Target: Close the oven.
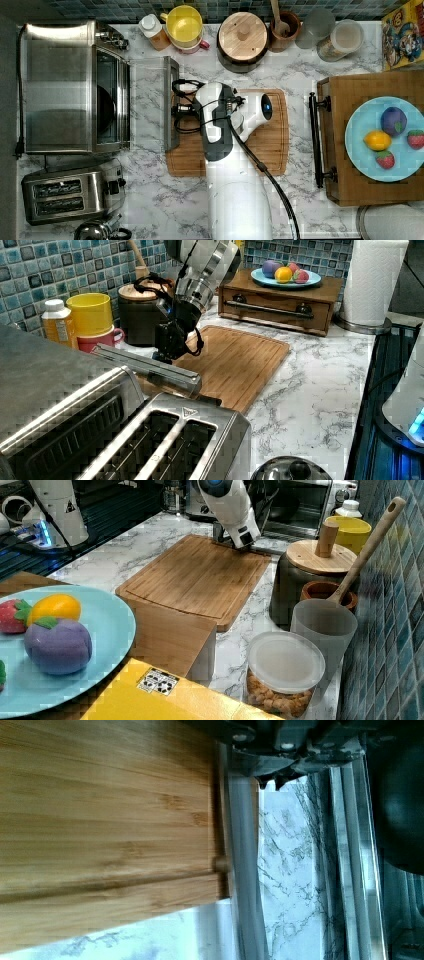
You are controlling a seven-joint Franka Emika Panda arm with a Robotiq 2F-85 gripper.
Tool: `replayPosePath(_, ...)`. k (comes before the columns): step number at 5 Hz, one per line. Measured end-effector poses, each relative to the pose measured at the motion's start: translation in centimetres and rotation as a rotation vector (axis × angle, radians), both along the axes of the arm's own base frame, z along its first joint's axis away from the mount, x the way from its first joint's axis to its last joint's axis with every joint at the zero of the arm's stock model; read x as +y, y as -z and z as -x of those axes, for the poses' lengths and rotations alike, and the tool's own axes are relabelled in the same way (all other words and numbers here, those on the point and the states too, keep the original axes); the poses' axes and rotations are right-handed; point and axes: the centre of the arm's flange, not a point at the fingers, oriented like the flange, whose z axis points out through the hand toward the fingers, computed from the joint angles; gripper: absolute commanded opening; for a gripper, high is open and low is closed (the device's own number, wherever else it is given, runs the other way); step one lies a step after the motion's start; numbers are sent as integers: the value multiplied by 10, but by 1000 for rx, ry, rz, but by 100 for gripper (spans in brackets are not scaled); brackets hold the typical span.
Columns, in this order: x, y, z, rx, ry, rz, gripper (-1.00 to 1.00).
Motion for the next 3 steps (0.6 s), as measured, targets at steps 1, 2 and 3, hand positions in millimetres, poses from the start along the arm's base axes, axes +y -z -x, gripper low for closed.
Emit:
replayPosePath(1,9,-18,1,-36,-11,45,-100)
replayPosePath(2,22,-44,7,-57,17,89,-100)
replayPosePath(3,43,-83,6,-110,-50,158,-100)
